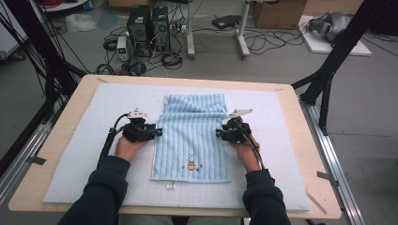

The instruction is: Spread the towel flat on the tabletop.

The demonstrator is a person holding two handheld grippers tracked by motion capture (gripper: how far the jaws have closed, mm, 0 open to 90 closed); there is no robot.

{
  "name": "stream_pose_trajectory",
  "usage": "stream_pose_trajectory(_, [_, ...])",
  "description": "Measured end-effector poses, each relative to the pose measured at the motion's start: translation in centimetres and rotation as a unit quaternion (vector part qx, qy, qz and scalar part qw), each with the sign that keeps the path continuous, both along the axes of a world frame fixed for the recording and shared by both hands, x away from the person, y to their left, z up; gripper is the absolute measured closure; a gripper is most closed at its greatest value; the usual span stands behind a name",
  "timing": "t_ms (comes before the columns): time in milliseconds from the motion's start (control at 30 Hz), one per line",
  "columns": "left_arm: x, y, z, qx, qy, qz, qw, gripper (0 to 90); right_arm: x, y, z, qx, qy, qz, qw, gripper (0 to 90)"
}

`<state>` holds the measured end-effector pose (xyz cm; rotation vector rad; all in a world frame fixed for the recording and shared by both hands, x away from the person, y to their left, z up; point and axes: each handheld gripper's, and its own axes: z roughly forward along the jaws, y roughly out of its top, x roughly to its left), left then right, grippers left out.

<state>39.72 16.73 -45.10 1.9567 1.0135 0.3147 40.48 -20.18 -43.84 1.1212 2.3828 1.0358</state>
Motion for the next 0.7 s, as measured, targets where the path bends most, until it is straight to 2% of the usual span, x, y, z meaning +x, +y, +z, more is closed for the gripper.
stream_pose_trajectory(67, [-0.4,-0.7,0.0,0.012,-0.001,-0.022,0.9997,61.8,-0.4,0.5,-0.5,-0.007,0.002,0.003,1.0000,61.6])
stream_pose_trajectory(100, [-0.6,-1.1,0.0,0.032,-0.013,-0.023,0.9991,66.4,-0.5,0.6,-0.6,-0.007,-0.002,-0.001,1.0000,62.2])
stream_pose_trajectory(133, [-0.8,-1.2,0.1,0.042,-0.018,-0.027,0.9986,70.7,-0.5,0.6,-0.6,-0.007,-0.001,-0.002,1.0000,63.5])
stream_pose_trajectory(167, [-0.9,-1.4,0.1,0.045,-0.021,-0.037,0.9981,81.3,-0.5,0.6,-0.5,-0.005,0.002,-0.002,1.0000,67.7])
stream_pose_trajectory(200, [-0.8,-1.4,0.1,0.048,-0.022,-0.036,0.9980,85.2,-0.5,0.6,-0.5,-0.004,0.005,0.005,1.0000,77.0])
stream_pose_trajectory(233, [-0.7,-1.3,0.2,0.051,-0.023,-0.032,0.9980,86.0,-0.5,0.7,-0.4,-0.005,0.006,0.014,0.9999,85.1])
stream_pose_trajectory(300, [-0.3,-0.6,0.3,0.058,-0.022,-0.002,0.9981,86.3,-0.6,0.9,-0.2,-0.038,-0.012,0.017,0.9991,87.0])
stream_pose_trajectory(333, [-0.1,-0.3,0.2,0.049,-0.016,0.005,0.9987,86.2,-0.6,0.8,-0.2,-0.060,-0.025,0.006,0.9979,87.1])
stream_pose_trajectory(367, [0.1,0.2,0.1,0.034,-0.005,0.006,0.9994,86.3,-0.4,0.6,-0.2,-0.063,-0.031,0.000,0.9976,87.0])
stream_pose_trajectory(400, [0.1,0.2,0.1,0.032,-0.004,0.005,0.9995,86.1,-0.1,0.2,-0.3,-0.051,-0.030,-0.013,0.9982,86.9])
stream_pose_trajectory(467, [-0.1,-0.1,0.1,0.043,-0.014,0.002,0.9990,85.7,0.0,0.3,-0.5,-0.049,-0.038,-0.025,0.9977,86.2])
stream_pose_trajectory(500, [-0.1,-0.2,0.1,0.043,-0.016,0.001,0.9989,84.6,-0.1,0.5,-0.5,-0.052,-0.040,-0.027,0.9975,84.7])
stream_pose_trajectory(533, [-0.2,-0.1,0.1,0.037,-0.013,0.007,0.9992,80.0,-0.1,0.7,-0.6,-0.056,-0.048,-0.024,0.9970,79.1])
stream_pose_trajectory(567, [-0.1,0.0,0.1,0.028,-0.007,0.010,0.9995,70.1,-0.2,0.8,-0.5,-0.055,-0.049,-0.027,0.9969,73.2])
stream_pose_trajectory(633, [-0.2,0.3,0.2,0.013,0.001,0.021,0.9997,54.2,-0.4,0.4,-0.1,-0.029,-0.041,-0.033,0.9982,62.4])
stream_pose_trajectory(667, [-0.5,0.5,0.3,0.005,0.000,0.021,0.9998,49.5,-0.6,0.2,0.0,-0.024,-0.040,-0.035,0.9983,58.8])
stream_pose_trajectory(700, [-0.8,0.8,0.4,-0.005,-0.003,0.018,0.9998,49.6,-0.8,0.1,0.3,-0.023,-0.042,-0.039,0.9981,53.7])
